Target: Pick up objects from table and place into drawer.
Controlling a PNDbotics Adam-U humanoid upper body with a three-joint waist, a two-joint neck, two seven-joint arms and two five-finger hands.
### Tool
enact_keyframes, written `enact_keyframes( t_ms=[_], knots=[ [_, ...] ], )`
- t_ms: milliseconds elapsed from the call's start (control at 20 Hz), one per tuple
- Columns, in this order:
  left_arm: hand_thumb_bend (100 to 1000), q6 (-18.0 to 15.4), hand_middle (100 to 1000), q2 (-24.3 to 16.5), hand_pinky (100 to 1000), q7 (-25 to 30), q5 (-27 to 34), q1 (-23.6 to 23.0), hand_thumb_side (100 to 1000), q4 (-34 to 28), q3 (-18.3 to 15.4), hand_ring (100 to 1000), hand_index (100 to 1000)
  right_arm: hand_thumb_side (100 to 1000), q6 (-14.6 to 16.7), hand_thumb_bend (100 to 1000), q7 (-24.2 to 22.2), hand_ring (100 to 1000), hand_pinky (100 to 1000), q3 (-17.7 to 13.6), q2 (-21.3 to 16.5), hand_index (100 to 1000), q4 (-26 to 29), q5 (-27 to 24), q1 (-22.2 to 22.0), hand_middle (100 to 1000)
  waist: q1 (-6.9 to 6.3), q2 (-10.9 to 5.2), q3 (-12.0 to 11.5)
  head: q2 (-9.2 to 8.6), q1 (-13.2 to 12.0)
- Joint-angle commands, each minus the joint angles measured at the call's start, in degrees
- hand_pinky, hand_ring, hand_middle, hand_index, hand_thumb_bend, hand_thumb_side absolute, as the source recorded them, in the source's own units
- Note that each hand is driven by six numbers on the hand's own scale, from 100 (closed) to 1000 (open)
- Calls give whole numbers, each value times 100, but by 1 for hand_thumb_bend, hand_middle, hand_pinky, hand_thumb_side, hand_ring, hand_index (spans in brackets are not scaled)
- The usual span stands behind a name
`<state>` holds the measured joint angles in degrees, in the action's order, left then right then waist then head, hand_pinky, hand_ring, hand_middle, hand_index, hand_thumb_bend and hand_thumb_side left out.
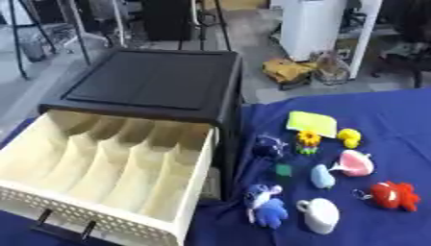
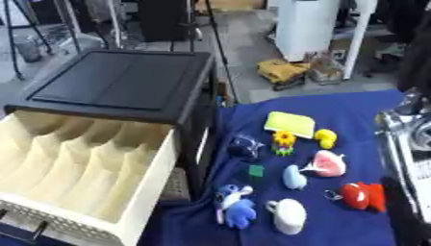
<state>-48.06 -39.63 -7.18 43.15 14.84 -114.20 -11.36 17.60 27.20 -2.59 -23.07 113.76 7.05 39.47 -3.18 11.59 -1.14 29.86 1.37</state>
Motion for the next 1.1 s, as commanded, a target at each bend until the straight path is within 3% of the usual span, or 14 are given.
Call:
enact_keyframes(
  t_ms=[50, 400, 800, 950, 1100],
  knots=[
    [720, 127, 795, 216, 854, 273, -296, -59, 1000, -39, -95, 903, 1000, 1000, -52, 182, 62, 810, 721, -23, -322, 848, 83, 191, 141, 730, 27, -20, -8, 247, -113],
    [692, 494, 776, 1001, 855, 560, -1146, -244, 1000, -39, -62, 902, 1000, 1000, -232, 319, -54, 825, 730, -25, -722, 868, 83, 581, 245, 752, 93, 168, -15, 474, -151],
    [685, 370, 768, 1265, 857, 452, -1788, -226, 1000, -39, -47, 904, 995, 1000, -486, 399, -322, 841, 743, 9, -944, 867, 83, 846, 300, 766, 94, 243, -25, 464, -217],
    [684, 347, 767, 1310, 858, 410, -1941, -260, 1000, -39, -7, 904, 989, 1000, -708, 518, -659, 867, 761, 46, -1086, 869, 83, 1034, 310, 790, 96, 241, -20, 452, -228],
    [688, 331, 770, 1305, 859, 360, -2001, -250, 1000, -39, 17, 905, 988, 1000, -1058, 601, -1309, 879, 771, 159, -1321, 875, 83, 1286, 354, 804, 116, 214, -14, 472, -146]
  ],
)
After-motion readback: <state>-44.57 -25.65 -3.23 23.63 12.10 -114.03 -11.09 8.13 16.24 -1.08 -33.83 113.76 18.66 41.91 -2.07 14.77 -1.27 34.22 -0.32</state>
